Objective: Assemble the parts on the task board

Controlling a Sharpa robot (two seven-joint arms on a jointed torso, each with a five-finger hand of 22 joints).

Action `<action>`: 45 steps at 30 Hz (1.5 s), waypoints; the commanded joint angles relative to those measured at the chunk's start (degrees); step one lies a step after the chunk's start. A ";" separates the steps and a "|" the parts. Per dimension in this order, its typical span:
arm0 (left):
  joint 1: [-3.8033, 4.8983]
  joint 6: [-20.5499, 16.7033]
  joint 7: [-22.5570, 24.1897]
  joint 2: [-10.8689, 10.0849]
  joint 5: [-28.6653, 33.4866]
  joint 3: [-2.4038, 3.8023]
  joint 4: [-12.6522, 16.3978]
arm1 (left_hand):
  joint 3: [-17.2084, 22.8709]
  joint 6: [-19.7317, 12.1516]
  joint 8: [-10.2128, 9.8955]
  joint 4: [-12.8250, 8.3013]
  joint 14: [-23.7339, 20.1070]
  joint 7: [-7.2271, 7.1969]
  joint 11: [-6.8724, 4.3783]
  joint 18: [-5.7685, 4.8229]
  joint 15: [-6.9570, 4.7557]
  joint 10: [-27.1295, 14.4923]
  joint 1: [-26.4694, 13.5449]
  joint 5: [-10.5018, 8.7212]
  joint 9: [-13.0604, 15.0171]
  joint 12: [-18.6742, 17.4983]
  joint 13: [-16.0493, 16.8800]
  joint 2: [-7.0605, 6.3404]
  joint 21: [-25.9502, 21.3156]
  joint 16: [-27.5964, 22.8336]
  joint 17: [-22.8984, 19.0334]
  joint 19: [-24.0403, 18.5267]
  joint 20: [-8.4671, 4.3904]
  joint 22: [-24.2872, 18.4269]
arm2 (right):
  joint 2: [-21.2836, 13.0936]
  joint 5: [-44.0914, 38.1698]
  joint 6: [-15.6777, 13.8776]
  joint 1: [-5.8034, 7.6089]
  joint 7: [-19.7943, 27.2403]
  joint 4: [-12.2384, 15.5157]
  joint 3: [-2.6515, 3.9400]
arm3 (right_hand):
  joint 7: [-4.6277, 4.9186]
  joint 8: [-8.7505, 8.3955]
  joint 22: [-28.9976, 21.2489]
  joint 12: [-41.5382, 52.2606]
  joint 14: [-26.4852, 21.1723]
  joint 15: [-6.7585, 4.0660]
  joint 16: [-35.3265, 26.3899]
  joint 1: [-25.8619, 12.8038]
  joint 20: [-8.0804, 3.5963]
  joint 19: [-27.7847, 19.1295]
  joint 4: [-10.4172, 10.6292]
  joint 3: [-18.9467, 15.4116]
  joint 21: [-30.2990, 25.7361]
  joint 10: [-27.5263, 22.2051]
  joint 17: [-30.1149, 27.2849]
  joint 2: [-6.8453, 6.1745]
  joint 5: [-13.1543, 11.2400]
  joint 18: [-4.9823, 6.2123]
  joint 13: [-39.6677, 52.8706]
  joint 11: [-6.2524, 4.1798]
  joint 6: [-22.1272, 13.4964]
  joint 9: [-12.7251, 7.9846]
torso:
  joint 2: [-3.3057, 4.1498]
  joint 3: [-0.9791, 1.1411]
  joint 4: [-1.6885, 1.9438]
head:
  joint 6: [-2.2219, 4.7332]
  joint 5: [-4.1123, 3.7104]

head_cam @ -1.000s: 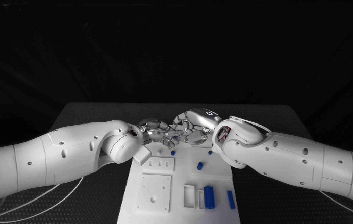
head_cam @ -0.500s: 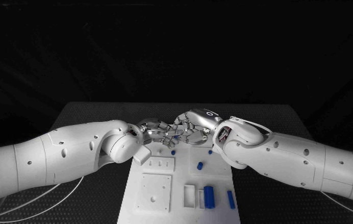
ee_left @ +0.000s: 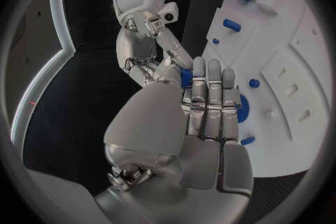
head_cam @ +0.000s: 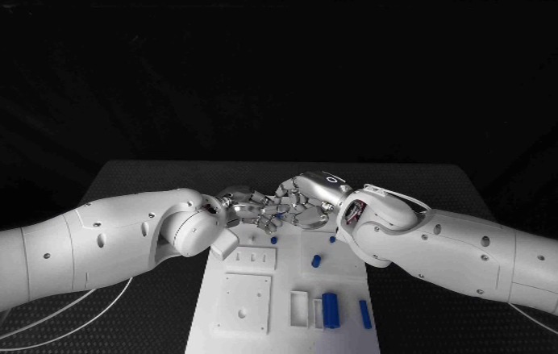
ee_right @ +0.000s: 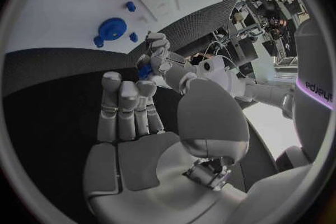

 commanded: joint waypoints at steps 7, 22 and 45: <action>0.05 1.10 0.41 0.12 0.45 0.06 0.12 | -0.37 0.72 0.12 0.07 -0.48 -0.48 0.10 0.61 -0.04 -0.41 0.37 0.10 0.03 0.10 0.07 -0.03 0.06 0.02 -0.07 -0.49 0.06 0.51 | -0.02 -0.70 0.04 -0.15 -0.33 0.22 -0.01 | -2.38 0.69 0.80 1.23 0.75 -1.24 0.47 -0.43 -0.25 0.59 -0.21 0.74 0.48 -2.20 -0.02 0.80 -0.33 0.81 0.59 -2.81 11.61 0.83 | -0.03 -0.03 0.01 | -0.20 0.09; 0.05 0.49 0.24 0.13 0.96 0.06 0.19 | -0.29 -1.23 -1.51 0.40 -0.62 0.65 1.12 0.79 0.10 -2.41 -6.60 -1.71 -0.87 -0.74 -0.34 -4.10 0.12 -0.08 -0.56 -0.17 0.20 0.32 | -0.02 -0.74 0.24 -0.16 -0.70 0.17 -0.01 | -2.57 0.96 0.84 1.97 0.71 -1.44 0.58 -0.82 -0.33 0.56 -0.61 1.50 0.61 -2.32 0.01 1.04 -0.33 0.81 1.21 -3.00 11.70 1.74 | 0.00 -0.02 0.01 | -0.23 0.07; 0.04 0.77 -0.68 -0.33 0.95 0.06 0.18 | 4.47 -2.77 -2.22 0.17 -0.82 1.36 1.83 1.03 0.13 -4.35 -12.59 -5.71 -1.24 -0.89 -0.65 -8.21 0.22 -0.01 -1.05 -0.29 0.21 0.33 | -0.38 -0.74 0.17 -0.20 -0.71 -0.05 0.00 | -2.65 1.15 0.83 2.34 0.68 -1.55 0.64 -0.99 -0.37 0.57 -0.99 1.86 0.70 -2.30 0.02 1.20 -0.33 0.81 1.48 -3.09 11.65 2.45 | -0.01 -0.05 0.02 | -0.38 -0.02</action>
